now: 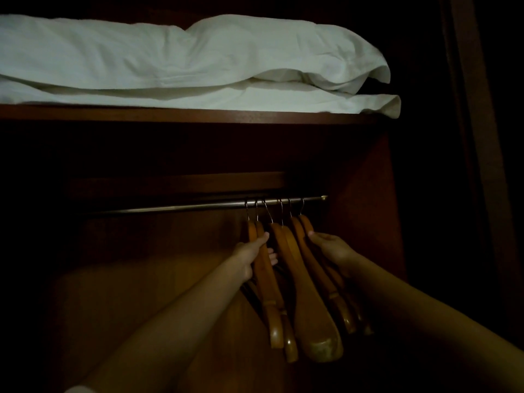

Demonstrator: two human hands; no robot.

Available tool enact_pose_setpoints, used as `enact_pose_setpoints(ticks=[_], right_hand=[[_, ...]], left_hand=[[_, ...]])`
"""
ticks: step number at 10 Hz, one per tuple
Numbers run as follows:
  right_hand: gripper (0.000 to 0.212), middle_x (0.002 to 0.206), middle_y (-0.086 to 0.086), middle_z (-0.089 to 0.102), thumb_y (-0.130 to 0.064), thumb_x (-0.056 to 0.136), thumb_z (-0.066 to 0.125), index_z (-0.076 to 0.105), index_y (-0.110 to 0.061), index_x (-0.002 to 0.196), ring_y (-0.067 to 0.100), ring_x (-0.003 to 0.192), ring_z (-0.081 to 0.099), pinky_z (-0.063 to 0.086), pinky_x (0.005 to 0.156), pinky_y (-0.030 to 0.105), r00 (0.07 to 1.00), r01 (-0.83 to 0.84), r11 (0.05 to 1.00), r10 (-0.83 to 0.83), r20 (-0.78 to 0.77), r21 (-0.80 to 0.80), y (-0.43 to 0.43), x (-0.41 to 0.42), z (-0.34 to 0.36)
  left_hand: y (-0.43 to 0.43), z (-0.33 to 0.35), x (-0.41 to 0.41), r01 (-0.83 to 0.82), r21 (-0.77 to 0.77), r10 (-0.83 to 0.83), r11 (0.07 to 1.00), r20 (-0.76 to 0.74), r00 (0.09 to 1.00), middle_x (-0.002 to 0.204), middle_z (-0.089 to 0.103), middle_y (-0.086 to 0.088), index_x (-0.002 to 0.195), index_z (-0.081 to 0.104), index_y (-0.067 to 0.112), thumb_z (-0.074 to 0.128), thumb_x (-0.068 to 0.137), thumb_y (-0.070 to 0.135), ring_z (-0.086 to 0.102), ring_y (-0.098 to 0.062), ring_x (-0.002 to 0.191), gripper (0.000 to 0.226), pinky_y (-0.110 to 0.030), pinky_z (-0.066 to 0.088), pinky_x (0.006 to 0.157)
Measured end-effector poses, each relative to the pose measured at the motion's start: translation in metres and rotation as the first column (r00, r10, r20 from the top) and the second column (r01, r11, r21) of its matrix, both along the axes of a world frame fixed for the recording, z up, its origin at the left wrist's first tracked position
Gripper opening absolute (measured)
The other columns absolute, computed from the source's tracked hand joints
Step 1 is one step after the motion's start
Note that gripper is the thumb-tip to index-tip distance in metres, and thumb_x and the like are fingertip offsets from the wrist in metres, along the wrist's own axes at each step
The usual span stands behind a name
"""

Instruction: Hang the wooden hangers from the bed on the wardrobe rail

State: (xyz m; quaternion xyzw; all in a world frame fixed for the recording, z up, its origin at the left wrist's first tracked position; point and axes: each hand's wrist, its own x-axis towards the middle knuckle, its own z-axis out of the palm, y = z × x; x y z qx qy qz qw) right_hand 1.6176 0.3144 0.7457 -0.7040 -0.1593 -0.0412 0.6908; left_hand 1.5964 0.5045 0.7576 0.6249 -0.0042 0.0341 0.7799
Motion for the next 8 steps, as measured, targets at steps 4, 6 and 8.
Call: enact_pose_setpoints(ticks=[4, 6, 8], right_hand=[[0.033, 0.106, 0.006, 0.069, -0.047, 0.094, 0.046, 0.064, -0.022, 0.108, 0.024, 0.099, 0.066, 0.05, 0.09, 0.041, 0.998, -0.056, 0.985, 0.053, -0.019, -0.164, -0.024, -0.042, -0.034], [0.035, 0.106, 0.003, 0.07, -0.038, 0.097, 0.046, 0.058, -0.02, 0.124, 0.017, 0.09, 0.067, 0.055, 0.075, 0.031, 0.999, -0.024, 0.995, 0.028, 0.033, -0.1, -0.036, -0.085, -0.074], [0.053, 0.145, 0.001, 0.049, -0.051, 0.096, 0.034, 0.044, -0.026, 0.142, 0.022, 0.136, 0.041, 0.028, 0.114, 0.047, 0.981, 0.169, 0.978, -0.179, 0.074, 0.123, -0.022, -0.137, -0.124]], left_hand=[[0.006, -0.039, -0.053, -0.069, 0.406, 0.044, 0.911, 0.07, 0.997, 0.134, 0.06, -0.011, 0.135, 0.051, 0.01, 0.073, 0.078, 0.042, 0.055, -0.027, 0.126, 0.069, -0.045, 0.036, 0.112], [-0.01, -0.06, -0.111, -0.136, 0.452, 0.064, 0.881, 0.171, 0.983, 0.132, 0.06, -0.009, 0.133, 0.053, 0.006, 0.061, 0.091, 0.03, 0.058, -0.024, 0.119, 0.05, -0.03, 0.042, 0.09], [-0.024, -0.098, -0.174, -0.414, 0.363, 0.263, 0.835, 0.398, 0.879, 0.156, 0.033, -0.006, 0.155, 0.012, 0.016, 0.062, 0.089, 0.034, 0.037, -0.023, 0.14, 0.085, -0.028, 0.034, 0.102]])
